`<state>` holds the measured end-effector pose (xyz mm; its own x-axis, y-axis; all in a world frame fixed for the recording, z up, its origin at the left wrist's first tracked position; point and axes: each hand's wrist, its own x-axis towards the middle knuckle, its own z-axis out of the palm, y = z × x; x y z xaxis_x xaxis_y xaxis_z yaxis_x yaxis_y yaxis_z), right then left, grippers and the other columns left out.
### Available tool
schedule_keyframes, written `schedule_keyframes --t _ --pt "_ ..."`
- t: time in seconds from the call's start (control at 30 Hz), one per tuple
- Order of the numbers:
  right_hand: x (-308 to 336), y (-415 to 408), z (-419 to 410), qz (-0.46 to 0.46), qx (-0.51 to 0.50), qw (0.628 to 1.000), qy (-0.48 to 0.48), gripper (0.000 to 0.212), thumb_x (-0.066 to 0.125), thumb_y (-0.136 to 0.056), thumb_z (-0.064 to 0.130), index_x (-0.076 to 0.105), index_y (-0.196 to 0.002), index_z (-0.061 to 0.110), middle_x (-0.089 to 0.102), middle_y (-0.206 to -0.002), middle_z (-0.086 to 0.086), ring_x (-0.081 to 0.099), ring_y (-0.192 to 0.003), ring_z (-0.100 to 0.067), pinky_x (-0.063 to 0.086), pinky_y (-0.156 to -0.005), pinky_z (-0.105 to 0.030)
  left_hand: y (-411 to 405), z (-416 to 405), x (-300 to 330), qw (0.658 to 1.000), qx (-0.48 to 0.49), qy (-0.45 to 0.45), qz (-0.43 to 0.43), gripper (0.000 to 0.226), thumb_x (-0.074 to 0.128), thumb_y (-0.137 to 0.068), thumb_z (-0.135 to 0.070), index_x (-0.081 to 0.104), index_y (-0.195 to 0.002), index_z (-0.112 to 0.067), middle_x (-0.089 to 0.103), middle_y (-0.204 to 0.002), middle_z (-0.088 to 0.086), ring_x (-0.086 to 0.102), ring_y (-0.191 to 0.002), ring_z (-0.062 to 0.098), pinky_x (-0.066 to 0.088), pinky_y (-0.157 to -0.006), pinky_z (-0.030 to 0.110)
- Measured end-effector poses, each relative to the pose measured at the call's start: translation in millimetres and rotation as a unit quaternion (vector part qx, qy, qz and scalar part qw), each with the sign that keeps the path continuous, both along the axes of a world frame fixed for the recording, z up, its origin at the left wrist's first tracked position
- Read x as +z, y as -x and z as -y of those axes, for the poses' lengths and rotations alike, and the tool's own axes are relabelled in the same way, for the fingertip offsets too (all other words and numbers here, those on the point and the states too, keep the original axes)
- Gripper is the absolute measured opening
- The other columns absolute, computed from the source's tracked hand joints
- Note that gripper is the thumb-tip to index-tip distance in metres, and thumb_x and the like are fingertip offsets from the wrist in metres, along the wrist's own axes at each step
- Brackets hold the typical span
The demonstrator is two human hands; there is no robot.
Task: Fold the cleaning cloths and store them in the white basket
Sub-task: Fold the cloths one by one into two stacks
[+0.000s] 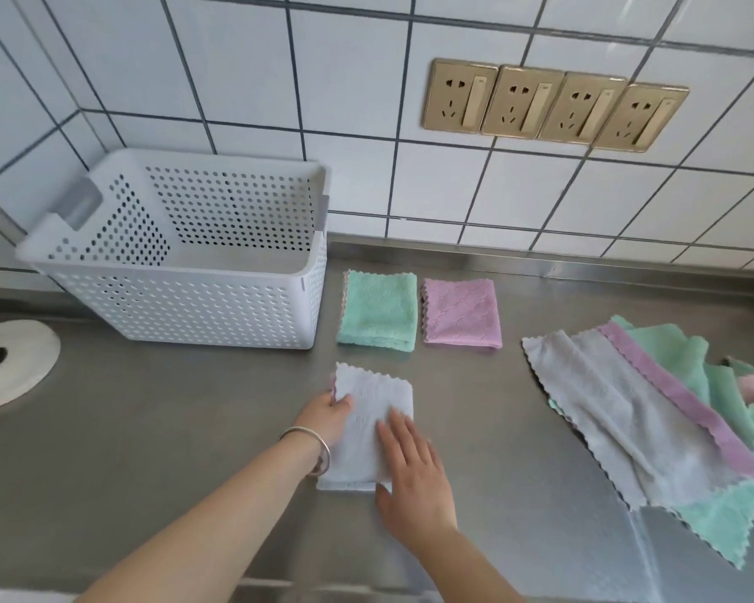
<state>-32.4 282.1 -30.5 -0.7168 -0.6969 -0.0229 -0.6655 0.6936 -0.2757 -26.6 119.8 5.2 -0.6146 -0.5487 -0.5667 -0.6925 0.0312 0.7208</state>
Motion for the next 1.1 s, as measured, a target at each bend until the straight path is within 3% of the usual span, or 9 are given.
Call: schedule_keyframes --t 0.23,0.37,0.63,0.67,0.73,0.8,0.87,0.97,1.1 --pt "-18.9 -0.7 -2.6 0.015 -0.006 0.997 -0.073 0.096 0.076 -0.042 0.026 0.042 -0.131 0.026 0.055 -0.135 0.007 0.036 -0.125 -0.014 0.053 -0.087 -0.034 -16.9 3.2 -19.5 0.998 0.052 -0.04 0.022 0.041 0.049 -0.092 -0.023 0.05 -0.129 -0.005 0.055 -0.133 0.01 0.053 -0.116 0.023 0.038 -0.094 0.028" --pt "-24.5 -0.9 -3.9 0.009 -0.018 0.996 -0.087 0.067 0.047 -0.061 0.025 0.049 -0.128 0.025 0.056 -0.134 0.005 0.037 -0.125 -0.016 0.054 -0.086 -0.036 -17.2 2.0 -22.7 0.996 0.075 -0.042 0.004 0.048 0.051 -0.093 -0.016 0.04 -0.137 -0.002 0.042 -0.144 0.008 0.042 -0.131 0.022 0.031 -0.1 0.023" --pt "-22.2 -2.4 -5.5 0.04 -0.038 0.993 -0.107 0.064 0.035 -0.065 0.032 0.066 -0.118 0.017 0.058 -0.132 -0.001 0.041 -0.125 -0.02 0.053 -0.086 -0.038 -12.5 4.7 -34.1 0.999 0.029 0.034 0.012 0.048 0.066 -0.082 -0.024 0.053 -0.128 -0.016 0.063 -0.125 0.004 0.059 -0.112 0.022 0.042 -0.094 0.027" --pt "-18.3 -2.8 -5.5 0.054 -0.041 0.99 -0.123 0.068 0.032 -0.067 0.034 0.059 -0.126 0.015 0.049 -0.14 -0.004 0.037 -0.133 -0.023 0.047 -0.095 -0.039 -12.1 4.3 -35.3 0.998 0.014 0.062 0.016 0.043 0.067 -0.081 -0.026 0.056 -0.122 -0.019 0.066 -0.118 0.003 0.061 -0.105 0.023 0.044 -0.087 0.027" --pt "-13.0 -0.5 -4.0 0.062 -0.003 0.983 -0.171 0.082 0.013 -0.072 0.042 0.016 -0.148 0.013 -0.003 -0.155 -0.003 -0.004 -0.144 -0.019 0.013 -0.114 -0.041 -12.2 3.9 -36.6 0.992 -0.012 0.12 0.038 0.038 0.068 -0.077 -0.035 0.057 -0.112 -0.025 0.069 -0.107 0.0 0.063 -0.096 0.026 0.045 -0.076 0.028" --pt "-3.2 1.7 -2.7 0.132 0.014 0.971 -0.199 0.095 -0.007 -0.063 0.054 -0.012 -0.148 0.012 -0.031 -0.144 0.003 -0.029 -0.134 -0.013 -0.008 -0.115 -0.039 -13.8 4.0 -37.7 0.984 -0.001 0.163 0.066 0.044 0.07 -0.072 -0.043 0.054 -0.11 -0.027 0.066 -0.105 0.0 0.062 -0.096 0.028 0.045 -0.074 0.029" --pt "7.0 5.4 -1.6 0.154 -0.024 0.975 -0.161 0.1 -0.007 -0.062 0.06 0.003 -0.15 0.013 -0.013 -0.156 0.004 -0.01 -0.146 -0.016 0.004 -0.119 -0.036 -15.2 2.5 -40.5 0.978 0.038 0.188 0.076 0.054 0.072 -0.068 -0.048 0.053 -0.112 -0.022 0.058 -0.114 0.006 0.057 -0.105 0.03 0.047 -0.082 0.036" --pt "12.7 14.4 0.2 0.143 -0.152 0.977 -0.047 0.06 0.026 -0.087 0.048 0.036 -0.138 0.017 0.04 -0.139 0.001 0.038 -0.127 -0.019 0.035 -0.104 -0.027 -20.4 -2.0 -42.5 0.969 0.052 0.21 0.122 0.059 0.067 -0.069 -0.056 0.055 -0.114 -0.02 0.045 -0.121 0.01 0.044 -0.118 0.03 0.043 -0.093 0.04" --pt "9.1 34.8 6.9 0.307 -0.285 0.906 -0.057 0.031 0.045 -0.087 0.032 0.057 -0.111 0.015 0.05 -0.115 -0.003 0.049 -0.109 -0.021 0.043 -0.09 -0.03 -22.9 -4.4 -44.7 0.95 -0.005 0.253 0.182 0.053 0.058 -0.074 -0.06 0.061 -0.111 -0.022 0.043 -0.123 0.007 0.038 -0.119 0.028 0.041 -0.094 0.035"
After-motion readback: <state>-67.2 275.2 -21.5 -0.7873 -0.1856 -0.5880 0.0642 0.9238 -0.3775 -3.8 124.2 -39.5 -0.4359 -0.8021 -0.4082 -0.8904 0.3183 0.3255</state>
